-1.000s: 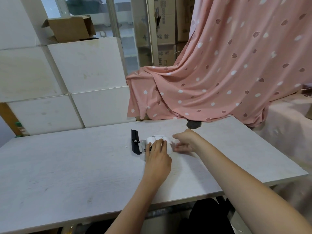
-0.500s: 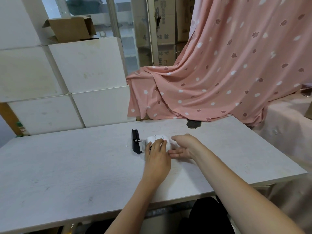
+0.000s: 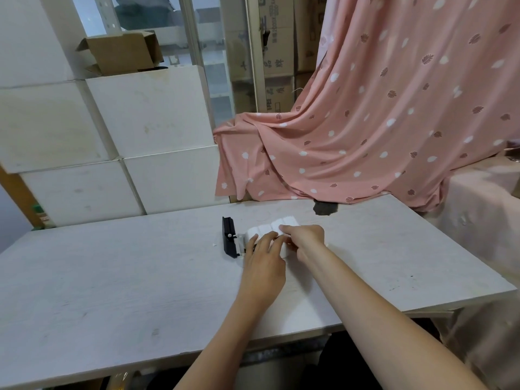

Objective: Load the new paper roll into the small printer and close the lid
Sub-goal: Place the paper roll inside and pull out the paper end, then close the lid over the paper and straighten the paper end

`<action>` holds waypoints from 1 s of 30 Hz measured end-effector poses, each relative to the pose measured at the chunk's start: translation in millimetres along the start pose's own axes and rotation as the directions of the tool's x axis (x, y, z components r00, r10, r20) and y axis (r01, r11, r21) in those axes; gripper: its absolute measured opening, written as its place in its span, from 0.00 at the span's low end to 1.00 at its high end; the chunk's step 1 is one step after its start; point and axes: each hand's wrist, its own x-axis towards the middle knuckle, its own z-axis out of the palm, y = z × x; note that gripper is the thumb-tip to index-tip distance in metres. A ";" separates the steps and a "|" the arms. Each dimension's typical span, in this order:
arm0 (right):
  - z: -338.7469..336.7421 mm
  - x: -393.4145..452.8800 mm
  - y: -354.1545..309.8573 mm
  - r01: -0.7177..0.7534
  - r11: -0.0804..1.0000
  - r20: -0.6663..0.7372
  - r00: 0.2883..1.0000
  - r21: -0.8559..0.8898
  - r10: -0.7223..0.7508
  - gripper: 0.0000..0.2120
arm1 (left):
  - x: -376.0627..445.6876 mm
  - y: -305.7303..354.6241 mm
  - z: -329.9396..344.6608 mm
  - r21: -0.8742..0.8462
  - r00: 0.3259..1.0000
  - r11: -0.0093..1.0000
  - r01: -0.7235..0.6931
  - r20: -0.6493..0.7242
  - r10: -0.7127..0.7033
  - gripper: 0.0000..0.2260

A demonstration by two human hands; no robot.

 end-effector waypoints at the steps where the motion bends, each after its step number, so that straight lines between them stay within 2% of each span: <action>1: 0.3 1.5 0.3 0.016 1.000 -0.012 1.000 -0.007 -0.017 0.12 | -3.0 1.6 -5.6 -0.022 0.995 1.000 -0.022 -0.102 0.020 0.19; 2: 0.4 2.8 0.5 0.035 0.999 -0.023 0.999 -0.017 -0.035 0.12 | -7.1 2.5 -12.8 -0.041 0.971 0.999 -0.028 -0.238 0.018 0.16; 4: -0.8 4.6 0.8 0.057 0.998 -0.033 0.998 -0.021 -0.057 0.11 | -16.1 -1.0 -28.7 -0.111 0.870 0.994 0.017 -0.489 -0.069 0.11; 6: -2.2 6.1 1.3 0.062 0.998 -0.030 0.998 0.008 -0.062 0.10 | -19.1 -13.0 -46.2 -0.255 0.791 0.957 0.140 -0.553 -0.263 0.12; 7: -3.0 6.3 1.3 0.065 0.998 -0.029 0.998 0.013 -0.064 0.10 | -18.7 -22.7 -52.6 -0.347 0.778 0.911 0.221 -0.501 -0.380 0.15; 9: -3.4 6.8 1.5 0.069 0.998 -0.019 0.997 0.014 -0.069 0.09 | -15.4 -47.6 -61.0 -0.532 0.808 0.763 0.368 -0.223 -0.545 0.24; 11: -4.1 6.3 0.3 0.069 0.998 -0.010 0.998 0.016 -0.068 0.08 | -12.2 -72.5 -65.0 -0.586 0.839 0.649 0.485 0.104 -0.533 0.31; 13: -5.0 7.4 -0.8 0.070 0.998 -0.017 0.997 0.006 -0.069 0.07 | -11.5 -90.2 -65.4 -0.503 0.852 0.689 0.522 0.276 -0.444 0.34; 16: -6.5 9.9 -1.5 0.060 0.998 -0.021 0.998 0.011 -0.060 0.07 | -3.3 -101.0 -63.8 -0.469 0.878 0.745 0.473 0.321 -0.355 0.31; 23: -8.8 12.1 -4.0 0.054 0.998 0.017 0.998 -0.016 -0.053 0.06 | 16.1 -92.9 -57.2 -0.440 0.904 0.798 0.412 0.308 -0.297 0.26; 30: -6.6 11.6 -3.6 0.142 0.988 0.022 0.990 -0.063 -0.141 0.05 | 39.0 -82.8 -55.4 -0.335 0.905 0.882 0.331 0.378 -0.195 0.26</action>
